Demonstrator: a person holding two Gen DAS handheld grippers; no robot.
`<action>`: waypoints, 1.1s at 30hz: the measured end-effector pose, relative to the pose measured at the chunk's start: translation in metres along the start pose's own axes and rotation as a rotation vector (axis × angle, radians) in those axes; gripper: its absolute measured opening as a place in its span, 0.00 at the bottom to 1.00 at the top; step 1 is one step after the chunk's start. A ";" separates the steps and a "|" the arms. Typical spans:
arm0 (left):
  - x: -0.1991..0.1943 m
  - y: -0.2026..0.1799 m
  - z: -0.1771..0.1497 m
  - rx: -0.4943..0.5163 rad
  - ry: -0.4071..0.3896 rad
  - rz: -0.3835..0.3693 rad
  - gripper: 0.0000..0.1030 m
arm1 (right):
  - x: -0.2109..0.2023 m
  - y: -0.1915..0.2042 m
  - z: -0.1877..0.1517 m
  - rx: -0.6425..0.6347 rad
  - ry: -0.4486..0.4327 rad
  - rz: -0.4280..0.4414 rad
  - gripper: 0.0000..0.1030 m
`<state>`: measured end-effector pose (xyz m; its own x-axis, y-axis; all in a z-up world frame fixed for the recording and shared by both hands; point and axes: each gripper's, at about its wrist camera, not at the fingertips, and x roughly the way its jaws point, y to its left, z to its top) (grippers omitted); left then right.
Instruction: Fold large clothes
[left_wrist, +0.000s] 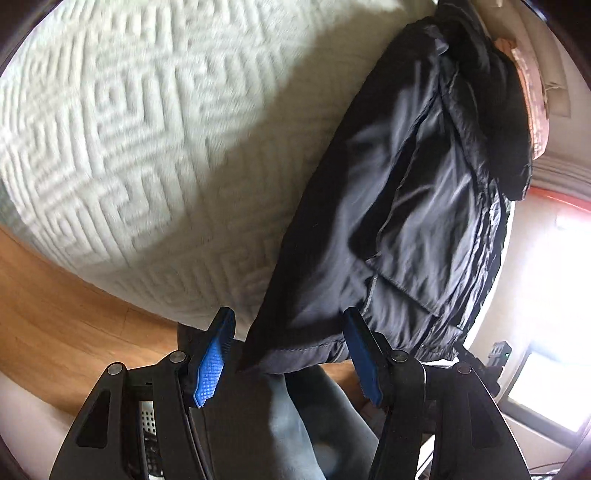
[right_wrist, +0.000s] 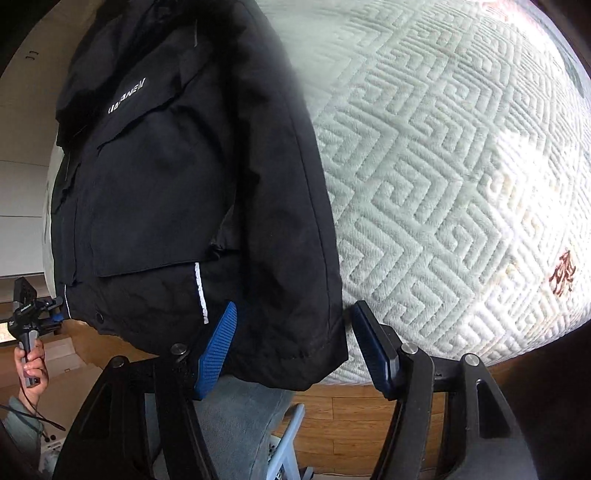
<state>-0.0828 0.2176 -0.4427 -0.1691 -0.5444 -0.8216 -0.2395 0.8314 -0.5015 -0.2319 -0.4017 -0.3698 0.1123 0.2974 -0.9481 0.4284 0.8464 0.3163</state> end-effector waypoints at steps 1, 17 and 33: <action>0.003 -0.001 0.000 0.001 0.001 -0.001 0.60 | 0.007 0.009 -0.001 -0.001 0.001 0.004 0.68; 0.011 -0.029 -0.003 0.072 -0.039 0.051 0.40 | 0.012 0.014 0.003 0.000 0.003 -0.003 0.34; 0.017 -0.082 0.000 0.189 -0.010 0.036 0.28 | 0.022 0.037 0.011 -0.074 0.053 0.033 0.27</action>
<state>-0.0655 0.1402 -0.4153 -0.1646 -0.5135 -0.8421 -0.0499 0.8570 -0.5128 -0.2033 -0.3684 -0.3792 0.0768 0.3471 -0.9347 0.3577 0.8655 0.3508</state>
